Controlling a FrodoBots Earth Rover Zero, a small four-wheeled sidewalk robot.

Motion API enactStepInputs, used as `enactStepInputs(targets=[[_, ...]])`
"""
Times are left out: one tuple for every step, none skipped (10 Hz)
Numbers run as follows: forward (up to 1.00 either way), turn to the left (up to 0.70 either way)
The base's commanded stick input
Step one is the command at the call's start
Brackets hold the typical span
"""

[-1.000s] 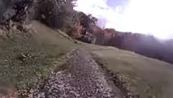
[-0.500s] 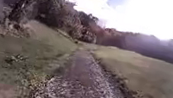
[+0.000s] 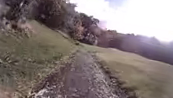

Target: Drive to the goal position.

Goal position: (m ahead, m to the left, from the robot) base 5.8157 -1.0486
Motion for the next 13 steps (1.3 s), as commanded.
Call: enactStepInputs(targets=[[0.85,0.0],[0.85,0.0],[0.85,0.0],[0.85,0.0],[0.85,0.0],[0.85,0.0],[0.85,0.0],[0.85,0.0],[0.85,0.0],[0.85,0.0],[0.85,0.0],[0.85,0.0],[0.85,0.0]])
